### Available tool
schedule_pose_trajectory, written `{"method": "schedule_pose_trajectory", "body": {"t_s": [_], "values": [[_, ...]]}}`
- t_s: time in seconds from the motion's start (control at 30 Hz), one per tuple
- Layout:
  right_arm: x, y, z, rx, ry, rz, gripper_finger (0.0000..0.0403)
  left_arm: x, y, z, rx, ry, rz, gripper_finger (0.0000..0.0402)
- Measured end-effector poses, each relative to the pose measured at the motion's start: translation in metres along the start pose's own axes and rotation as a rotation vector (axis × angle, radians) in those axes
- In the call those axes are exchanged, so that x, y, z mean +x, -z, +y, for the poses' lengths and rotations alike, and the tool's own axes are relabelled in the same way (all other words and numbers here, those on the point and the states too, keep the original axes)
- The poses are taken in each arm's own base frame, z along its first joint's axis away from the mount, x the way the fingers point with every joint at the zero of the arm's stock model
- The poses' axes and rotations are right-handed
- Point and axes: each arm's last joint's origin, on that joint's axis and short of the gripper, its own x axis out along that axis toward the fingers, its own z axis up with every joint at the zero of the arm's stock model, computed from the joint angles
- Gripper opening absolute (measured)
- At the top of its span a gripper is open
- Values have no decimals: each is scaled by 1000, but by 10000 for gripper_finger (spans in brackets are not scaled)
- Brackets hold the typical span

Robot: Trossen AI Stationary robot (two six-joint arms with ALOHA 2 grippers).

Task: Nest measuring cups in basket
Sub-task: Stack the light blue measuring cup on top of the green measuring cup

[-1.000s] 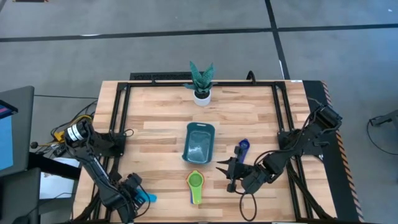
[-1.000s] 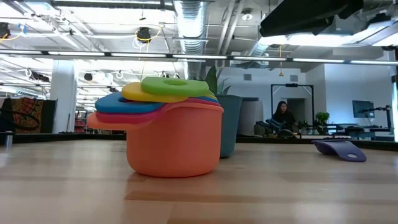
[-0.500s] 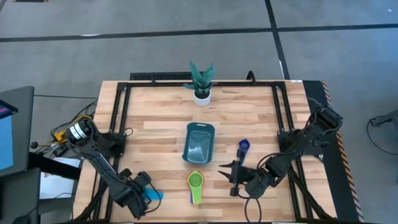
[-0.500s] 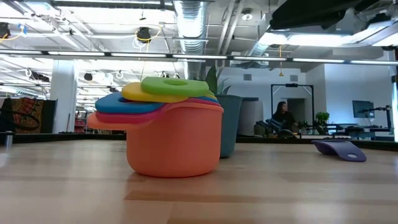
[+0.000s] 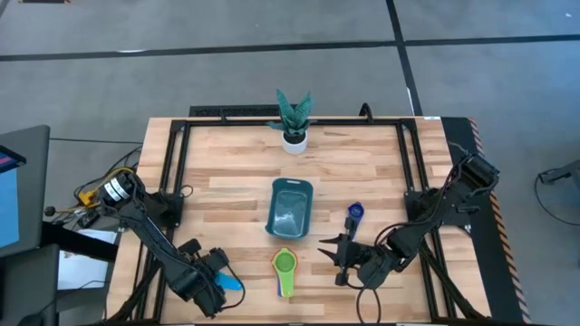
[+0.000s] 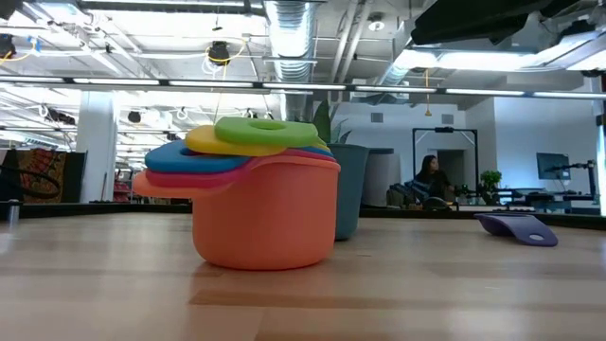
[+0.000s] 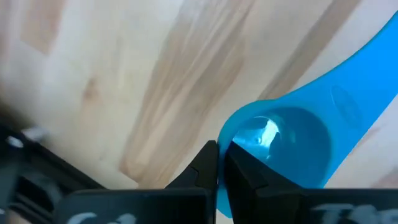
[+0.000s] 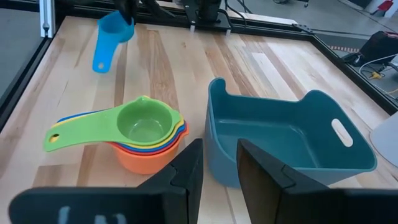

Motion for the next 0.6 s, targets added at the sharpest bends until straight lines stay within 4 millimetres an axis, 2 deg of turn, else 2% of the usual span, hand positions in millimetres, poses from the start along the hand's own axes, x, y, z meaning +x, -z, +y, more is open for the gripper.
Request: {"method": "schedule_pose_trajectory", "body": {"t_s": [0.13,0.33,0.6], "values": [[0,0,0,0,0,0,120,-26,-10,-5,111,7,-88,2],[0,0,0,-1,1,1,120,-62,-33,-14,391,43,-274,2],[0,0,0,3,0,0,120,-91,-78,-12,575,50,-385,2]]}}
